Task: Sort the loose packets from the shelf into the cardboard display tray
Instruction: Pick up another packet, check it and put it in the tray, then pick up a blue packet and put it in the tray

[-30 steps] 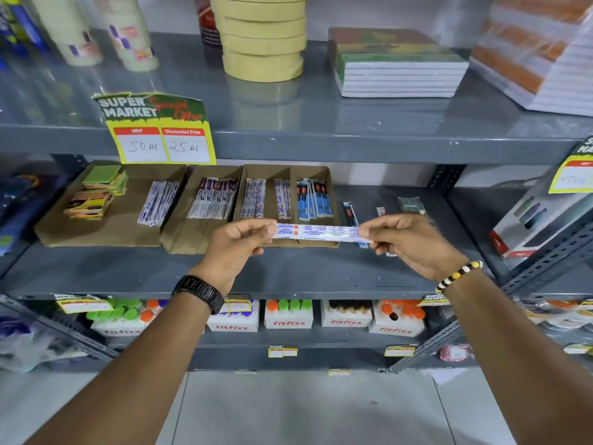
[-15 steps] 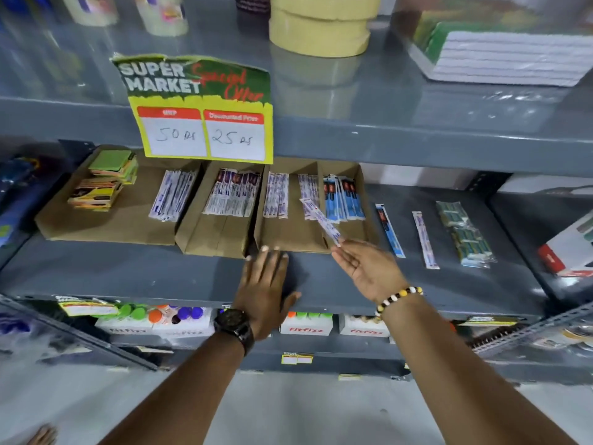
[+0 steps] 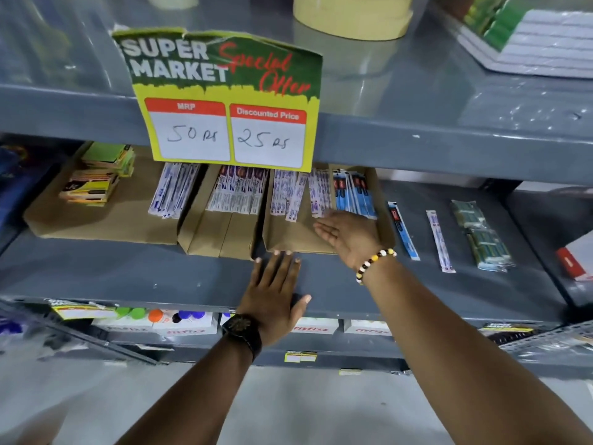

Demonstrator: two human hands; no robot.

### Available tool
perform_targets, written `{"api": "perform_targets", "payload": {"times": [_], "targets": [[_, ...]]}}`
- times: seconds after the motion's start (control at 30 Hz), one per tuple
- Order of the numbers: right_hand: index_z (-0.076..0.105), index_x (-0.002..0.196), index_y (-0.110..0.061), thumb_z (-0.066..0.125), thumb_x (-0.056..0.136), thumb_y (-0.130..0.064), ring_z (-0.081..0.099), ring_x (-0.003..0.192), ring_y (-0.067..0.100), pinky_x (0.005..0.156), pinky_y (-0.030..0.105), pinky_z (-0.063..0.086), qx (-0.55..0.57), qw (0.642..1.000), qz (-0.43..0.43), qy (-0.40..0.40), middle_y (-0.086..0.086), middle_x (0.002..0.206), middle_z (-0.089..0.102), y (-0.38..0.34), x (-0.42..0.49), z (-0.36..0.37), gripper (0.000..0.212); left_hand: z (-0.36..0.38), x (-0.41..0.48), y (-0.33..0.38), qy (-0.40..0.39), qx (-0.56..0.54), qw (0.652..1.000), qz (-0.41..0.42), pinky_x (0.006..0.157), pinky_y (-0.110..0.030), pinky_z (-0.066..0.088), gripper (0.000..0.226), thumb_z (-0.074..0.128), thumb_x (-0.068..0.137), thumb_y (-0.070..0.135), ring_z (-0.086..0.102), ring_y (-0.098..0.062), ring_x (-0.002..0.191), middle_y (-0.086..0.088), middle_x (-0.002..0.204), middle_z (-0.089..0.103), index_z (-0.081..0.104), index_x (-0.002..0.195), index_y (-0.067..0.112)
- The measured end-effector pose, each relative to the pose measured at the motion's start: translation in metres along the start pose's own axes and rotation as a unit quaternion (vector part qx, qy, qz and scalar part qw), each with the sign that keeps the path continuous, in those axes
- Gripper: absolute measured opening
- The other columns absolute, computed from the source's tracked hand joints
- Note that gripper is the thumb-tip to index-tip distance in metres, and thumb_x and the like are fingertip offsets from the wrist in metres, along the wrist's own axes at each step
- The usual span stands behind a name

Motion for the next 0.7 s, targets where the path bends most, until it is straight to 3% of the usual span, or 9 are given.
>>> {"api": "perform_targets", "payload": {"times": [0.1, 0.23, 0.3, 0.37, 0.47, 0.63, 0.7], "targets": [[0.061, 0.112, 0.006, 0.056, 0.093, 0.003, 0.07, 0.099, 0.031, 0.077, 0.031, 0.06, 0.006, 0.999, -0.048, 0.023, 0.023, 0.11, 0.069, -0.013, -0.012, -0.045, 0.02, -0.001, 0.0, 0.001, -0.003, 0.004, 1.0, 0.001, 0.119, -0.056, 0.01, 0.072, 0.021, 0.1, 0.055, 0.015, -0.032, 0.152, -0.013, 0.163, 0.026, 0.025, 0.154, 0.008], [0.061, 0.105, 0.01, 0.038, 0.097, 0.007, 0.069, 0.095, 0.037, 0.079, 0.033, 0.061, 0.001, 0.991, -0.118, 0.069, 0.027, 0.098, 0.068, -0.038, -0.035, -0.128, 0.025, -0.003, 0.0, 0.002, -0.008, 0.023, 1.0, -0.001, 0.121, -0.054, 0.006, 0.07, 0.025, 0.101, 0.053, 0.011, -0.031, 0.153, -0.012, 0.164, 0.02, 0.022, 0.156, 0.01], [0.059, 0.11, 0.013, 0.039, 0.096, 0.006, 0.066, 0.086, 0.036, 0.073, 0.03, 0.061, -0.045, 0.981, -0.137, 0.127, 0.026, 0.092, 0.065, -0.05, -0.041, -0.169, 0.025, -0.003, 0.001, 0.004, -0.016, 0.033, 0.999, -0.004, 0.121, -0.053, 0.005, 0.07, 0.025, 0.1, 0.053, 0.012, -0.032, 0.153, -0.013, 0.164, 0.021, 0.023, 0.155, 0.01], [0.066, 0.104, 0.01, 0.053, 0.091, 0.005, 0.065, 0.07, 0.025, 0.07, 0.031, 0.062, -0.155, 0.953, -0.148, 0.215, 0.024, 0.088, 0.067, -0.058, -0.04, -0.208, 0.019, 0.001, 0.003, 0.007, -0.022, 0.031, 0.999, -0.008, 0.121, -0.052, 0.004, 0.072, 0.024, 0.099, 0.054, 0.011, -0.031, 0.153, -0.013, 0.164, 0.02, 0.023, 0.155, 0.01], [0.075, 0.095, -0.008, 0.061, 0.086, -0.009, 0.067, 0.061, 0.019, 0.072, 0.037, 0.061, -0.289, 0.907, -0.153, 0.265, 0.013, 0.076, 0.074, -0.061, -0.033, -0.227, 0.017, 0.004, 0.003, 0.001, -0.03, 0.04, 0.999, -0.017, 0.122, -0.054, 0.006, 0.072, 0.022, 0.098, 0.054, 0.008, -0.031, 0.153, -0.013, 0.165, 0.017, 0.019, 0.156, 0.012], [0.067, 0.066, -0.019, 0.063, 0.08, -0.029, 0.068, 0.067, 0.029, 0.063, 0.032, 0.056, -0.439, 0.847, -0.17, 0.247, 0.005, 0.062, 0.069, -0.066, -0.015, -0.216, 0.018, 0.007, 0.005, 0.001, -0.033, 0.046, 0.998, -0.009, 0.12, -0.058, 0.012, 0.07, 0.022, 0.099, 0.054, 0.013, -0.035, 0.152, -0.016, 0.163, 0.021, 0.02, 0.156, 0.013], [0.056, 0.054, -0.017, 0.063, 0.084, -0.036, 0.058, 0.064, 0.027, 0.051, 0.02, 0.039, -0.512, 0.81, -0.165, 0.232, -0.001, 0.054, 0.058, -0.066, -0.006, -0.207, 0.035, 0.009, 0.003, 0.001, -0.035, 0.048, 0.998, -0.013, 0.12, -0.058, 0.011, 0.07, 0.017, 0.099, 0.056, 0.011, -0.034, 0.152, -0.014, 0.164, 0.02, 0.016, 0.157, 0.015]]}}
Point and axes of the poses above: each hand's wrist, its own x-axis towards the middle knuckle, its own z-axis out of the palm, y = z × x, the point moved 8 cm from there along x, towards the middle knuckle
